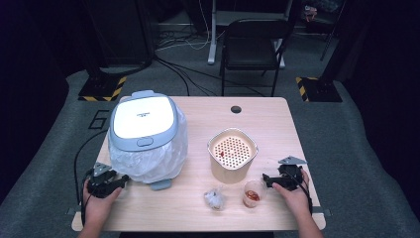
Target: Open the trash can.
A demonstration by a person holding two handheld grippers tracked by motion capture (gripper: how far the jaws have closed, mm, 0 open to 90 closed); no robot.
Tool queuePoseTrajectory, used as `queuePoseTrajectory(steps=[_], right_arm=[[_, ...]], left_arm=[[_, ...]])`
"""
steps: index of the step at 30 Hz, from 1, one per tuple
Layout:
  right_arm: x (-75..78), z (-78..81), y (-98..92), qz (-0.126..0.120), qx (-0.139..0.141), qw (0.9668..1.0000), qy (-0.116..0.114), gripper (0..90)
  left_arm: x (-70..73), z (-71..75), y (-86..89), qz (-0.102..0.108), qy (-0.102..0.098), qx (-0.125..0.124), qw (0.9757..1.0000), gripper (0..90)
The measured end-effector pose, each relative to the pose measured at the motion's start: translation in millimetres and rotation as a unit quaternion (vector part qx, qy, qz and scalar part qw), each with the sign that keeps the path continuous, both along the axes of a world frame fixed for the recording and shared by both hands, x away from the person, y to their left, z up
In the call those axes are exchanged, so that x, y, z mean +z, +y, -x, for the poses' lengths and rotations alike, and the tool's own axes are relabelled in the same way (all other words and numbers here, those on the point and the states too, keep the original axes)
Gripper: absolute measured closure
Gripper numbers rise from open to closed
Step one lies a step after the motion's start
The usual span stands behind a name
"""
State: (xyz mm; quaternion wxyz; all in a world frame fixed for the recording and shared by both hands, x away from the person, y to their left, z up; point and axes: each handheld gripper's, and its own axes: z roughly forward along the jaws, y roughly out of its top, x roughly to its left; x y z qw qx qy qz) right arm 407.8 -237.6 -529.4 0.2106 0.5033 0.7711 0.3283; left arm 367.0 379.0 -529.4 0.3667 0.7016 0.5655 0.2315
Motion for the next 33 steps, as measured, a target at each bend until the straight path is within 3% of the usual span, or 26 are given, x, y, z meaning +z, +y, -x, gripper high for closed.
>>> queuePoseTrajectory(steps=[8, 9, 11, 14, 17, 20, 24, 33], right_arm=[[0.0, 0.0, 0.0, 0.000, 0.000, 1.0000, 0.000, 0.0], [0.0, 0.0, 0.0, 0.000, 0.000, 1.0000, 0.000, 0.0], [0.0, 0.0, 0.0, 0.000, 0.000, 1.0000, 0.000, 0.0], [0.1, 0.0, 0.1, 0.000, 0.000, 1.0000, 0.000, 0.0], [0.1, 0.0, 0.0, 0.001, 0.000, 1.0000, 0.000, 0.0], [0.1, 0.0, 0.0, 0.001, 0.000, 1.0000, 0.001, 0.0], [0.1, 0.1, 0.2, 0.001, -0.001, 1.0000, 0.001, 0.0], [0.1, 0.1, 0.4, 0.001, -0.002, 1.0000, 0.000, 0.0]], left_arm=[[8.3, 4.2, 3.4, 0.026, 0.010, -0.005, 0.9996, 53.9], [11.4, 6.8, 3.0, 0.034, 0.019, -0.004, 0.9992, 55.3], [16.6, 10.0, 2.9, 0.031, 0.033, -0.005, 0.9990, 62.6], [27.2, 15.9, 4.1, 0.022, 0.027, -0.019, 0.9992, 68.7], [35.6, 22.8, 5.2, 0.035, 0.026, -0.029, 0.9986, 77.8], [41.4, 30.8, 4.0, 0.031, 0.025, -0.040, 0.9984, 88.3], [48.4, 41.8, -4.5, 0.026, 0.018, -0.065, 0.9974, 90.0], [56.6, 58.0, -30.0, 0.040, 0.014, -0.113, 0.9926, 90.0]])
